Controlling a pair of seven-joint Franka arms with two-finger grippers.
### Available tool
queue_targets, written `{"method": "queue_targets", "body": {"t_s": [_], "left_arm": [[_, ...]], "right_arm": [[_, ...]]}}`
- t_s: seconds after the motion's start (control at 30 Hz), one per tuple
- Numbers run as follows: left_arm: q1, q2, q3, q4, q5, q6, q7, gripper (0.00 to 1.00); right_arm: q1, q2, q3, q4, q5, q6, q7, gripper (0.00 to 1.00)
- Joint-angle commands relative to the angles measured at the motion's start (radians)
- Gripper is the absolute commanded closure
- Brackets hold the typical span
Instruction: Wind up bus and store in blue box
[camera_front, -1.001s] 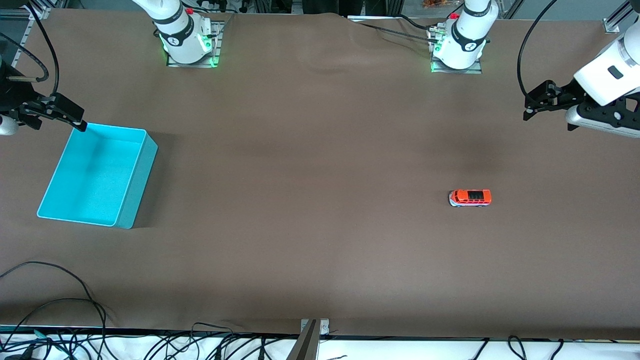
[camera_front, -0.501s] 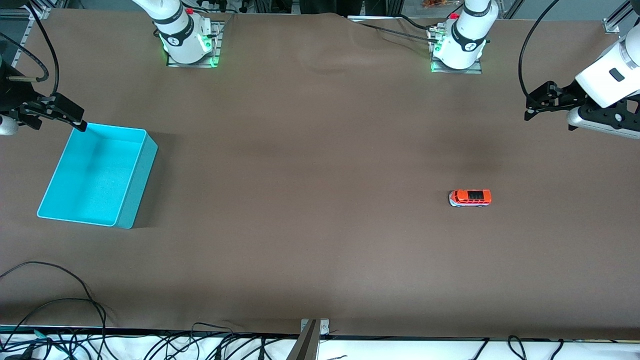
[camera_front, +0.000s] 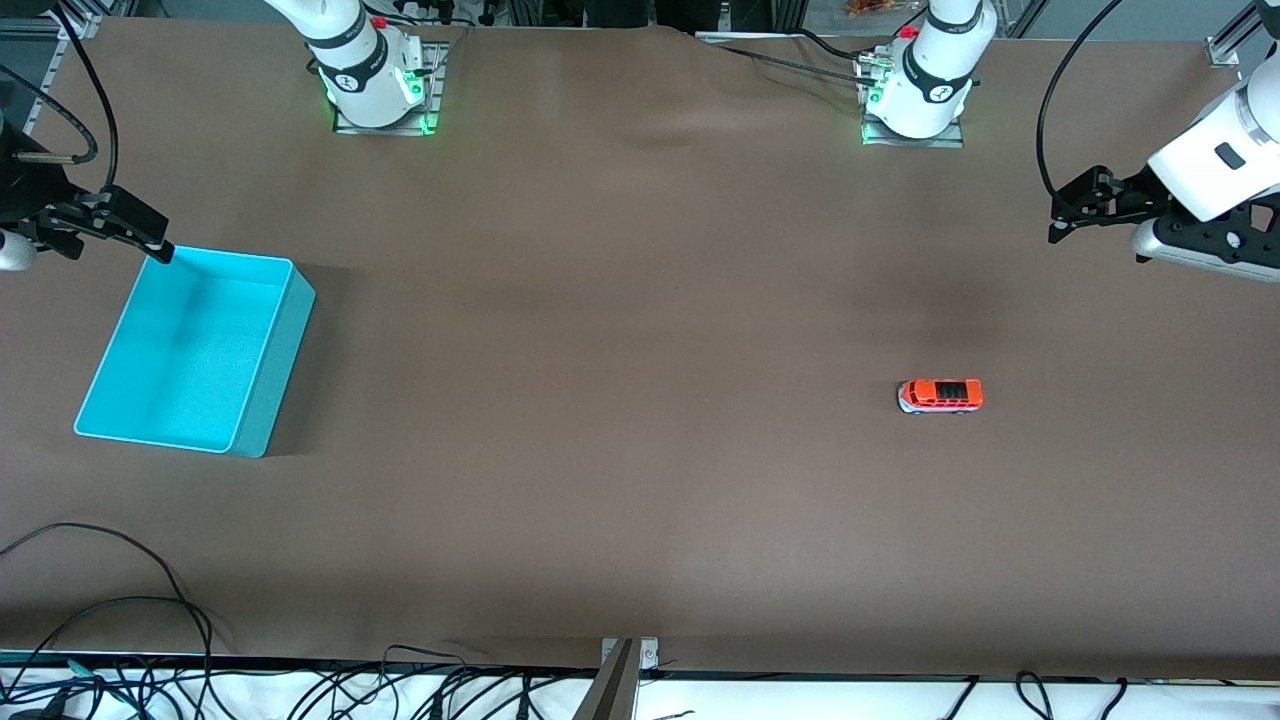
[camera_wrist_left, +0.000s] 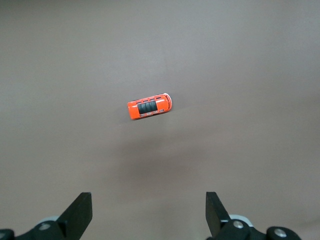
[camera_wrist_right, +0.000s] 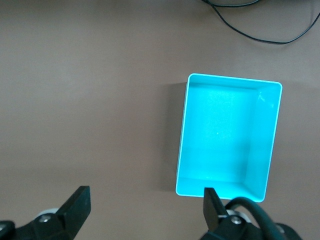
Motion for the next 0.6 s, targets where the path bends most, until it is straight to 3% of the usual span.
{"method": "queue_targets", "body": {"t_s": [0.0,0.57], "left_arm": [[0.004,0.014,-0.002,0.024,0.021,-0.021,-0.002,0.0],[-0.013,0.037,-0.004,0.027,0.023,-0.034,0.019,0.0]], "right_arm": [[-0.001,0.008,-0.002,0.025,0.012,-0.011,-0.012,0.0],[-0.001,0.008,-0.003,0.025,0.012,-0.011,-0.012,0.0]]}}
